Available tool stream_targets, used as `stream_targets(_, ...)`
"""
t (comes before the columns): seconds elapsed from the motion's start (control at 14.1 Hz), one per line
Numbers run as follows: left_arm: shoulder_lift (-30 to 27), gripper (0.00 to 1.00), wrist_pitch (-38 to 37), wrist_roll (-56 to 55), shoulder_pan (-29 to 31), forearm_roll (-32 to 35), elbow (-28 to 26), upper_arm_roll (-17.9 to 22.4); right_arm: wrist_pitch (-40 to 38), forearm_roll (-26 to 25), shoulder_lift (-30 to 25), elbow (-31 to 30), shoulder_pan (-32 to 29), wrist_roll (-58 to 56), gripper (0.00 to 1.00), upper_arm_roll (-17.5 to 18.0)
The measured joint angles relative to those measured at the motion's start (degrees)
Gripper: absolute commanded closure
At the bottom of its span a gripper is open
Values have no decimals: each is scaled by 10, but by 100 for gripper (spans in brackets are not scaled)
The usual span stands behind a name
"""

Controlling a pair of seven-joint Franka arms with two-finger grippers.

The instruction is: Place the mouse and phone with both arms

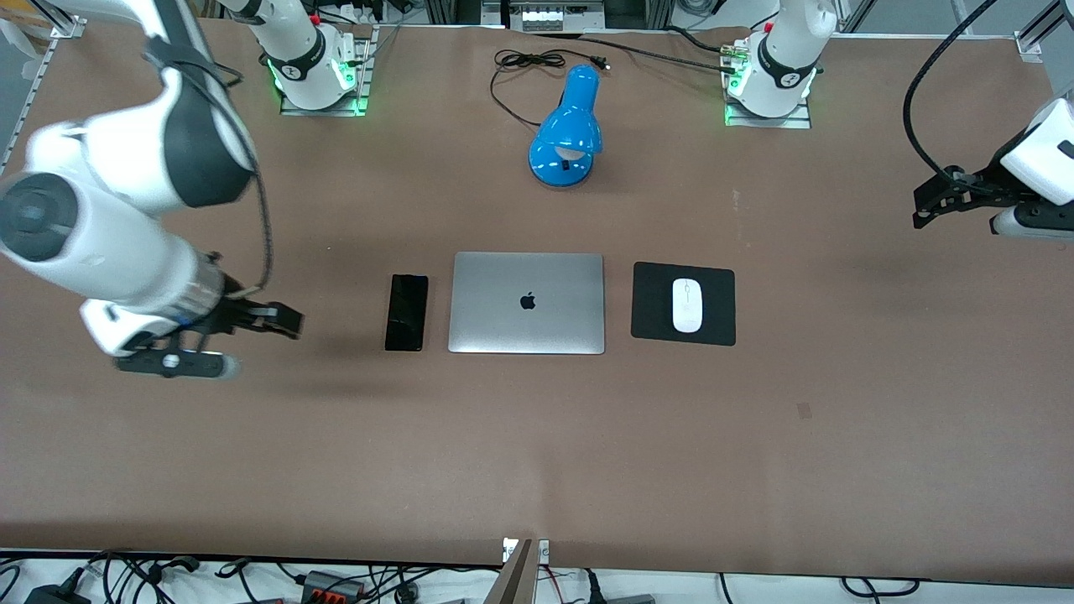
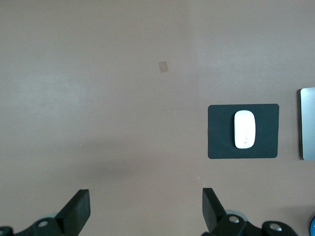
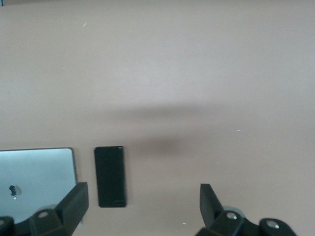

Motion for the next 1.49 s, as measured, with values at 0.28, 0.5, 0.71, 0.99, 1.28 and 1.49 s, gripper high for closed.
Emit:
stream_targets(0.28,-1,0,-4,0,-3,0,-3,-2,-40,1,-22,34,-63,-101,0,-12)
stream_targets(0.5,-2,0,-9,0,-3,0,-3,-2,-50,9,-55,38,-62,-163,0,-61)
stream_targets(0.71,-2,0,-9,0,-3,0,-3,-2,-89,10,-83,37,-56,-177,0,-79)
stream_targets(0.99,-2,0,-10,0,-2,0,-3,-1,-106,11,-126,-15,-55,-177,0,-82)
stream_targets(1.28,-2,0,-11,0,-1,0,-3,1,-58,11,-223,-159,-54,-177,0,-84)
stream_targets(1.49,-2,0,-11,0,-1,0,-3,1,-55,11,-276,-223,-54,-177,0,-86)
